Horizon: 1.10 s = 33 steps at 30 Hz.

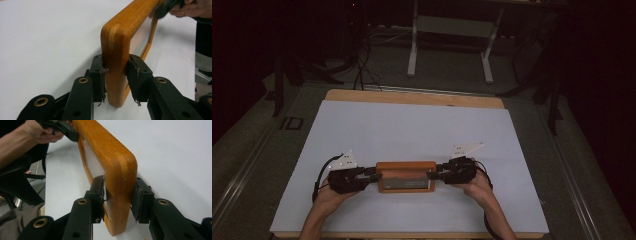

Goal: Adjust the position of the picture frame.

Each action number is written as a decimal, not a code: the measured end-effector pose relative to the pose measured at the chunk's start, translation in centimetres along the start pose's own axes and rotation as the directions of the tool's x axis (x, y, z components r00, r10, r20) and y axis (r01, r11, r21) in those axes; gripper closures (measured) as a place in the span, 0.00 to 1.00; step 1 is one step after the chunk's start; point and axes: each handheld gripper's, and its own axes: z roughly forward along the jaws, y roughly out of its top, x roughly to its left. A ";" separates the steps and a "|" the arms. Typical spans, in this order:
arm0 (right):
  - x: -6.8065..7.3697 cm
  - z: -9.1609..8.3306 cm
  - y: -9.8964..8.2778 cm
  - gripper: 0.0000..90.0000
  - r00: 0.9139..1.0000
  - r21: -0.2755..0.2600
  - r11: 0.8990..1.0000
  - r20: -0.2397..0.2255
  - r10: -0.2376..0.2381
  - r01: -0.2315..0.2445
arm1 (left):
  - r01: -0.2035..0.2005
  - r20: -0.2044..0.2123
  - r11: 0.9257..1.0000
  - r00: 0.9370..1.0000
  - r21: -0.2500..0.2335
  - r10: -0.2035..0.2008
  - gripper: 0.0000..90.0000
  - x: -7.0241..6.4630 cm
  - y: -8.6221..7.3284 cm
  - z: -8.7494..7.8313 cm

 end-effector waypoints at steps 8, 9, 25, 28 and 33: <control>0.1 -2.8 3.2 0.77 0.998 -0.052 0.996 -0.006 -0.068 0.068 | -0.045 0.078 0.995 0.996 0.094 0.038 0.72 -1.1 -0.2 1.4; 0.2 -2.9 3.6 0.77 0.996 -0.036 0.995 -0.004 -0.089 0.089 | -0.043 0.086 0.994 0.996 0.098 0.035 0.72 -1.0 -0.2 1.4; 2.2 -1.2 7.7 0.77 0.974 0.045 0.973 -0.006 -0.226 0.226 | -0.177 0.060 0.979 0.983 0.100 0.172 0.61 -1.6 6.5 1.7; 2.6 -0.8 8.3 0.77 0.969 0.057 0.968 -0.007 -0.245 0.245 | -0.201 0.087 0.974 0.977 0.106 0.193 0.72 -1.7 6.2 1.6; 2.5 -0.5 8.1 0.69 0.975 0.030 0.975 0.011 -0.223 0.222 | -0.215 0.078 0.973 0.975 0.086 0.209 0.76 -2.1 5.5 0.8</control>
